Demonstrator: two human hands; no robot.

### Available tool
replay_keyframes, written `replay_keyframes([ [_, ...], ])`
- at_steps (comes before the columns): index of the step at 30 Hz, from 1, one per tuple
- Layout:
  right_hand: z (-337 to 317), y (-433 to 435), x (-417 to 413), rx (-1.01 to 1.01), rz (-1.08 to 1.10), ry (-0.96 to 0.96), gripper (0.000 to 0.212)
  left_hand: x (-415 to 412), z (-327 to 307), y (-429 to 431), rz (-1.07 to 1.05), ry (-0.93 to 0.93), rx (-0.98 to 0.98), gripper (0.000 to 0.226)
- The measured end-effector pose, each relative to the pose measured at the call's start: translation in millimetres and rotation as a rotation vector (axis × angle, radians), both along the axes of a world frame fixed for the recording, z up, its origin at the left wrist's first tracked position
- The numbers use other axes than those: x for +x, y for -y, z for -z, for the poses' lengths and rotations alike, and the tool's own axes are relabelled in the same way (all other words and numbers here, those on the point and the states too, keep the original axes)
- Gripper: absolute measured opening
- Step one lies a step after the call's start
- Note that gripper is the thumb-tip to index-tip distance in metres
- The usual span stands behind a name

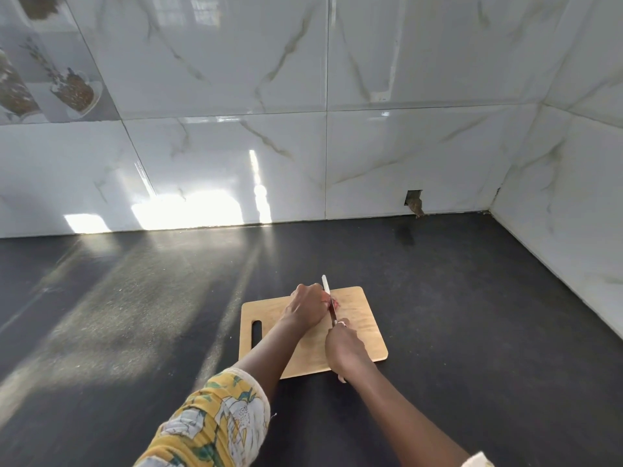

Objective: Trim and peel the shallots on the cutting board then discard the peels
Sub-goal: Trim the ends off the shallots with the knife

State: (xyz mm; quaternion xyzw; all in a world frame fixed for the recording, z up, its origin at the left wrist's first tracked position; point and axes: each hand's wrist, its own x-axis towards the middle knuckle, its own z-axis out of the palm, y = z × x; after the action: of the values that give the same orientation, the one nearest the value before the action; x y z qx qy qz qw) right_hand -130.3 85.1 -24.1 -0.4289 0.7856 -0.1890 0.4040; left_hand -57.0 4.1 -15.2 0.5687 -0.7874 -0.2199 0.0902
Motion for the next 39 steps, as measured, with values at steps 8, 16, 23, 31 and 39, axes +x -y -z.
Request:
replay_keyframes([
  [8,-2,-6,9,-0.045,-0.116,-0.27,0.036,6,-4,7,-0.068,-0.098,0.056,0.022],
  [16,-6,-7,11,-0.018,-0.102,-0.28,0.038,5,-6,13,0.006,0.204,-0.026,0.038],
  [23,-9,-10,8,-0.038,-0.074,-0.214,0.038,-4,-6,10,0.025,0.328,-0.062,0.026],
  [31,-21,-13,6,-0.111,-0.005,-0.118,0.035,-7,-2,16,0.021,0.313,-0.043,0.025],
  [39,-13,-9,13,-0.115,-0.015,-0.158,0.035,-4,0,27,-0.083,0.098,0.181,0.035],
])
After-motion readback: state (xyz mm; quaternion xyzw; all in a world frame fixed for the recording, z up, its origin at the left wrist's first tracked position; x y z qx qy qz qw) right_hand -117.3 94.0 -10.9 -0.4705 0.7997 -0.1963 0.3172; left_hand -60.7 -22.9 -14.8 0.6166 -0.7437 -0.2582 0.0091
